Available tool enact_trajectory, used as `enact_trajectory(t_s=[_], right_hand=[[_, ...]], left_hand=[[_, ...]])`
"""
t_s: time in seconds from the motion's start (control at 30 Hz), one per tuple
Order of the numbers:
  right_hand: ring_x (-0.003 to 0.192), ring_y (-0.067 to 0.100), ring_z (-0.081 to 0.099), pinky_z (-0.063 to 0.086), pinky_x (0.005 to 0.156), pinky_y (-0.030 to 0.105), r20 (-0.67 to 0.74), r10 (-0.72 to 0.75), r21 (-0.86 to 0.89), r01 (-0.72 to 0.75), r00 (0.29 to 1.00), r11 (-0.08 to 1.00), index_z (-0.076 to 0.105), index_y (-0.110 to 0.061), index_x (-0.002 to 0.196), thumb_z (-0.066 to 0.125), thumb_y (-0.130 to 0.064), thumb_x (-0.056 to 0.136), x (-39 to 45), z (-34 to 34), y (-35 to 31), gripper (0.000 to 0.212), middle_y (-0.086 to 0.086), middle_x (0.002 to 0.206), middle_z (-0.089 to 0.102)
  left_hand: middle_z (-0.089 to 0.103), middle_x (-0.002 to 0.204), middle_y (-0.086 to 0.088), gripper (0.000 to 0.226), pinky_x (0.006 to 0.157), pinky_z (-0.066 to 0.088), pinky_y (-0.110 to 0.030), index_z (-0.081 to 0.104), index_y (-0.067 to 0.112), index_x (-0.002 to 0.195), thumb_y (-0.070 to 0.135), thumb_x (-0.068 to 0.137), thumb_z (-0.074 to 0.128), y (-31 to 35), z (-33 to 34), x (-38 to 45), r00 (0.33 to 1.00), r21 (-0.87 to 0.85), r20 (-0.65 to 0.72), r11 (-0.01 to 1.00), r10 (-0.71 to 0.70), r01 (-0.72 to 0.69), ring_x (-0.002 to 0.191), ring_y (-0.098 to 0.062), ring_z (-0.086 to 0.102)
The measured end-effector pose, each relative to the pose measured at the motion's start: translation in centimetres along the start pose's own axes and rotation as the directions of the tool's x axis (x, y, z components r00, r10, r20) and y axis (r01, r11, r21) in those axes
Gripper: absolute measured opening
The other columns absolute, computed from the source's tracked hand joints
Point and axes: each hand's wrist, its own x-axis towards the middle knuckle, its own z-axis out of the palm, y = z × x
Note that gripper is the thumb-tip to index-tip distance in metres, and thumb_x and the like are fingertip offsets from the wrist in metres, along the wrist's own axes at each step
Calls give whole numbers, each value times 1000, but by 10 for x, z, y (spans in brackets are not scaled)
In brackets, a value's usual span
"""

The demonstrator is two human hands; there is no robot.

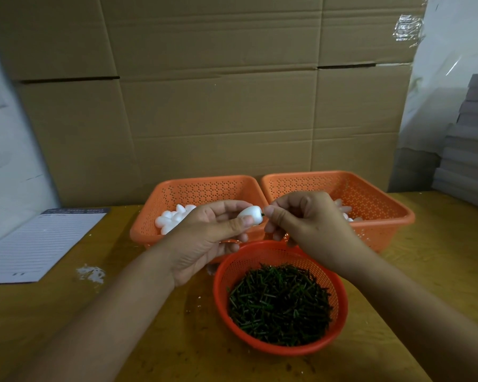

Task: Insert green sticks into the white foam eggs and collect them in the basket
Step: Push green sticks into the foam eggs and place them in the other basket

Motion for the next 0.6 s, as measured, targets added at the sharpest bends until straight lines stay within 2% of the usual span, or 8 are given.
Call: enact_trajectory(t_s=[0.1,0.27,0.47,0.6], right_hand=[[63,37,67,53,56,57,2,-5,-10,5,1000,1000,71,-17,74,65,-28,96,0,1,1,25,7,66,72],[62,37,66,53,56,55,6,-1,-13,1,1000,1000,71,-17,74,64,-29,96,0,1,0,26,7,66,72],[61,27,68,54,56,45,18,12,5,-12,1000,1000,70,-21,76,64,-26,97,0,4,2,22,4,67,73],[57,11,65,51,53,30,31,56,80,-59,998,995,71,-15,80,64,-22,97,0,4,3,19,1,67,73]], left_hand=[[75,93,0,47,63,54,-20,72,14,113,24,68,83,0,-1,0,1000,19,-3,1000,18,-18,72,-7,65],[75,92,0,36,65,54,-19,79,23,100,30,66,85,0,-1,0,1000,62,-5,998,27,-26,72,-6,64],[74,92,-1,41,66,54,-19,78,21,102,34,63,86,2,-1,-1,999,102,-35,995,16,-13,70,-5,62],[74,97,-7,44,67,54,-20,77,18,107,35,67,84,2,0,-1,999,97,-31,995,16,-13,71,-6,62]])
